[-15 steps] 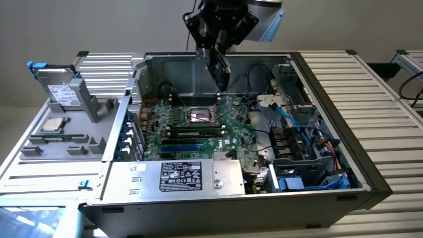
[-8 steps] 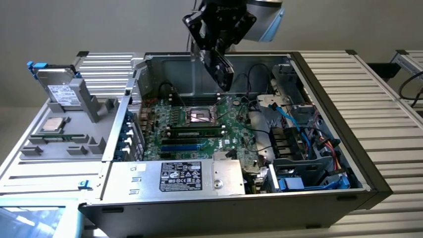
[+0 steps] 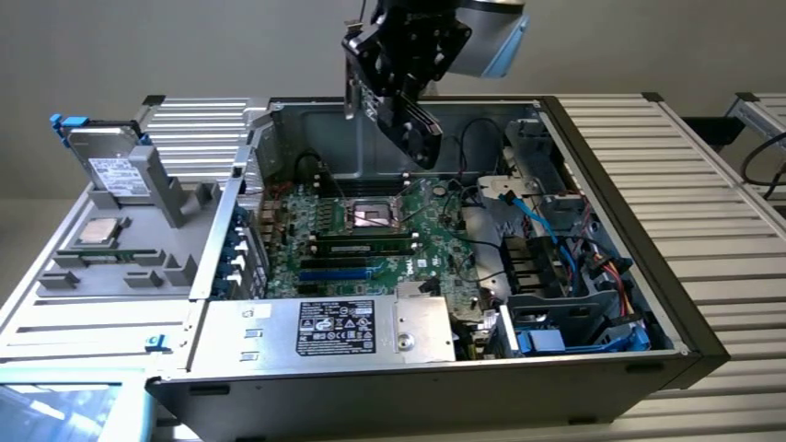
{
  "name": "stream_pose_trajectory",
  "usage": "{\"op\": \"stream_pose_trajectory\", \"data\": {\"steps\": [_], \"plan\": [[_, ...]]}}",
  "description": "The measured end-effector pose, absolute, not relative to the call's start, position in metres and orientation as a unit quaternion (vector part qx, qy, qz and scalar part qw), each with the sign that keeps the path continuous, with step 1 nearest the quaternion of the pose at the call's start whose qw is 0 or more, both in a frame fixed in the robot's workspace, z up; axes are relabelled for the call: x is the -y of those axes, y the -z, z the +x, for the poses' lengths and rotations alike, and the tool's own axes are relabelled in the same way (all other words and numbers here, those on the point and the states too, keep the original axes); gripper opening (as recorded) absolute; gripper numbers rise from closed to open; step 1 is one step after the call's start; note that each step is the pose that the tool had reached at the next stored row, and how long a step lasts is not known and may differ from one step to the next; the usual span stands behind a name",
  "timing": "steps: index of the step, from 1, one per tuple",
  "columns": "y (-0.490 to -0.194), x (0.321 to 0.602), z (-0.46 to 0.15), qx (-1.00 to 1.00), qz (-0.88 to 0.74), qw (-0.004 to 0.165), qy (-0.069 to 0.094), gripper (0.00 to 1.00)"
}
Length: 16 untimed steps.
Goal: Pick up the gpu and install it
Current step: 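Insert the gpu into the slot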
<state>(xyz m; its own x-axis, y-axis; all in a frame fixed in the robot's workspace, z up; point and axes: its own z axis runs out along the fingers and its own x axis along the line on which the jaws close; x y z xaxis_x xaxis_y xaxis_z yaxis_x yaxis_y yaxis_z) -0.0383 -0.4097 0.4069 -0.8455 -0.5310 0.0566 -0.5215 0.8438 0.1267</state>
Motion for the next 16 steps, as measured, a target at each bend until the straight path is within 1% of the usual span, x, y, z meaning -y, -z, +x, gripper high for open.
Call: {"op": "stream_pose_trajectory", "data": {"steps": [8, 16], "plan": [[-0.4069, 0.4097, -0.0383, 0.939, 0.339, 0.036, 0.051, 0.28], [-0.4067, 0.4097, -0.0382, 0.913, 0.406, 0.026, 0.044, 0.28]]}}
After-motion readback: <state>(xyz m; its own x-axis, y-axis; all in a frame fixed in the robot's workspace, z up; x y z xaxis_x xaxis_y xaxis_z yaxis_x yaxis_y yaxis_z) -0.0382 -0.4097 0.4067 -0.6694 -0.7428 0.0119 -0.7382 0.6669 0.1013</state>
